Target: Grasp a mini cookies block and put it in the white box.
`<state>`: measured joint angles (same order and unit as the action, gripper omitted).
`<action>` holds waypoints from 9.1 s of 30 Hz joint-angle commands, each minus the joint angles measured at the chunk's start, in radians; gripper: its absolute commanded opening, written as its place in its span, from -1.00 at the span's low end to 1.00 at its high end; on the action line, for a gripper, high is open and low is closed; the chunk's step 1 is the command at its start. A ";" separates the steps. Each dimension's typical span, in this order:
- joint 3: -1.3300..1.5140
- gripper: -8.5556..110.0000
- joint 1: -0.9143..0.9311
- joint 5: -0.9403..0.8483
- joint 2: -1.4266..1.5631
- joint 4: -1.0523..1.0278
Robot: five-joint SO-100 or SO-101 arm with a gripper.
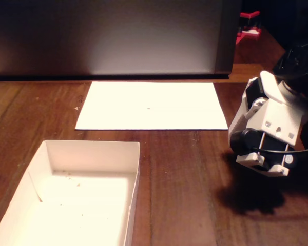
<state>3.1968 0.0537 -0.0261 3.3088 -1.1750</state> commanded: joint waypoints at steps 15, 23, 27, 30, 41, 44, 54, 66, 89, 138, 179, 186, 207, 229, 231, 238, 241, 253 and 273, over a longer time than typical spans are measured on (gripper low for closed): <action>-0.005 -0.85 -0.005 0.034 0.069 0.000; -0.005 -0.85 -0.005 0.034 0.069 0.000; -0.005 -0.85 -0.005 0.034 0.069 0.000; -0.005 -0.85 -0.005 0.034 0.069 0.000; -0.005 -0.85 -0.005 0.034 0.069 0.000; -0.005 -0.85 -0.005 0.034 0.069 0.000; -0.005 -0.85 -0.005 0.034 0.069 0.000; -0.005 -0.85 -0.005 0.034 0.069 0.000; -0.005 -0.85 -0.005 0.034 0.069 0.000; 0.118 -0.85 -0.006 -0.313 0.069 0.416; -0.857 -0.82 0.433 0.009 -0.887 0.276; -0.950 -0.76 0.479 0.044 -1.043 0.245; -1.422 -0.70 0.479 0.123 -1.572 0.015; -1.559 -0.32 0.454 0.120 -1.878 0.029; -1.560 -0.32 0.457 0.123 -1.888 0.029; -1.574 -0.25 0.466 0.137 -1.940 0.012; -1.582 -0.25 0.466 0.135 -1.960 0.012; -1.606 -0.25 0.445 0.130 -2.010 0.020; -1.624 -0.25 0.434 0.124 -2.085 0.017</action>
<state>1.6797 0.4786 0.1058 1.2011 -1.1551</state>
